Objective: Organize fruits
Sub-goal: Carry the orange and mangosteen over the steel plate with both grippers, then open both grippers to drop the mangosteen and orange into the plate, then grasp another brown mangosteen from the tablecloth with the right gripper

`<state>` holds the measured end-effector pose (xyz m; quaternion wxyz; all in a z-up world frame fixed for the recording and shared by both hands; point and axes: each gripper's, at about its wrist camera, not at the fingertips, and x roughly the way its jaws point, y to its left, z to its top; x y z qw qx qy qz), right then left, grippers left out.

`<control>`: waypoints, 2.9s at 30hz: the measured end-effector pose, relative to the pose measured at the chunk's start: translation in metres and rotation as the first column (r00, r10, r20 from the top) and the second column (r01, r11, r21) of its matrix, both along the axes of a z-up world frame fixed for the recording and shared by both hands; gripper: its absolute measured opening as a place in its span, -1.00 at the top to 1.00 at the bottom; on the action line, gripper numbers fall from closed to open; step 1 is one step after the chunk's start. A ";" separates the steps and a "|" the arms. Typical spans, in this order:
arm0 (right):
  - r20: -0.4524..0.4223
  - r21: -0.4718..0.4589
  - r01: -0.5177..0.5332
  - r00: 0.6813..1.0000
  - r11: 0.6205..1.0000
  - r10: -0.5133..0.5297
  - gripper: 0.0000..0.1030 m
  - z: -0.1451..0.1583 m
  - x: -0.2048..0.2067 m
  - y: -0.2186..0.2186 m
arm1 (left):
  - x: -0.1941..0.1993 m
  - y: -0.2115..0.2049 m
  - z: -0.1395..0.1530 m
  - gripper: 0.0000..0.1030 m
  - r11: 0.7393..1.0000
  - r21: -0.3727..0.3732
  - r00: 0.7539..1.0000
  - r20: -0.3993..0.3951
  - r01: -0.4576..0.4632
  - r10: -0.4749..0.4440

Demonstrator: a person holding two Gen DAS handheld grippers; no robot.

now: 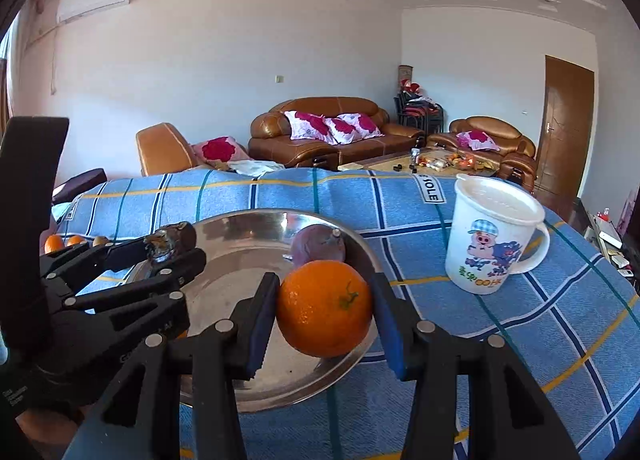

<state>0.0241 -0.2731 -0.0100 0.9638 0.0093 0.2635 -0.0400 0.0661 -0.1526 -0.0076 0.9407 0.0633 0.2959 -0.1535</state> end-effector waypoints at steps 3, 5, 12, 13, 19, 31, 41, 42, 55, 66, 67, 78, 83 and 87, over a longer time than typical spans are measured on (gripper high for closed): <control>-0.041 0.027 -0.032 0.999 0.999 0.033 0.05 -0.004 0.008 0.001 | 0.003 0.001 -0.003 0.08 1.000 0.010 1.000 -0.019 -0.011 0.011; -0.070 0.052 -0.068 0.995 0.996 0.072 0.05 -0.008 0.012 0.003 | 0.007 0.001 -0.005 0.08 1.000 0.019 0.999 -0.042 -0.016 0.016; -0.119 0.117 -0.093 0.987 0.989 0.107 0.05 -0.016 0.019 0.001 | 0.019 0.001 -0.013 0.08 0.999 0.032 0.994 -0.104 -0.027 0.030; -0.122 0.124 -0.095 0.986 0.988 0.110 0.05 -0.016 0.019 0.002 | 0.020 0.001 -0.013 0.08 0.999 0.034 0.994 -0.104 -0.030 0.033; -0.156 0.188 -0.108 0.978 0.976 0.138 0.03 -0.023 0.025 0.000 | 0.025 0.001 -0.015 0.08 0.998 0.040 0.991 -0.125 -0.039 0.043; -0.040 0.244 0.000 0.999 0.970 0.010 -0.01 -0.013 0.006 -0.021 | 0.028 -0.002 -0.017 0.06 0.998 0.044 0.991 -0.130 -0.034 0.039; 0.205 0.249 0.207 0.944 0.946 -0.260 -0.24 0.014 -0.031 -0.050 | 0.004 0.014 0.010 -1.00 0.995 0.011 0.994 0.042 -0.096 0.096; 0.227 0.253 0.224 0.932 0.941 -0.283 -0.31 0.016 -0.036 -0.053 | 0.001 0.019 0.015 -1.00 0.993 0.006 0.991 0.067 -0.114 0.114; 0.304 0.148 0.313 0.888 0.938 -0.345 -0.49 0.019 -0.046 -0.046 | -0.018 0.092 0.027 -1.00 0.924 -0.013 0.907 0.187 -0.383 0.378; 0.249 0.167 0.371 0.881 0.913 -0.403 -0.49 0.016 -0.047 -0.049 | -0.043 0.098 0.009 -1.00 0.939 0.079 0.926 0.208 -0.336 0.314; 0.244 0.168 0.376 0.880 0.911 -0.408 -0.49 0.016 -0.048 -0.047 | -0.043 0.099 0.008 -1.00 0.941 0.081 0.931 0.197 -0.329 0.309; 0.201 0.154 0.357 0.901 0.921 -0.383 -0.49 0.014 -0.053 0.002 | -0.050 0.126 0.007 -1.00 0.935 0.111 0.932 0.180 -0.336 0.314; 0.165 0.223 0.319 0.919 0.921 -0.358 -0.49 0.010 -0.047 0.033 | -0.049 0.155 0.006 -1.00 0.926 0.112 0.925 0.171 -0.361 0.340; 0.162 0.232 0.278 0.934 0.932 -0.319 -0.49 0.009 -0.039 0.061 | -0.046 0.180 0.004 -1.00 0.917 0.118 0.918 0.166 -0.382 0.361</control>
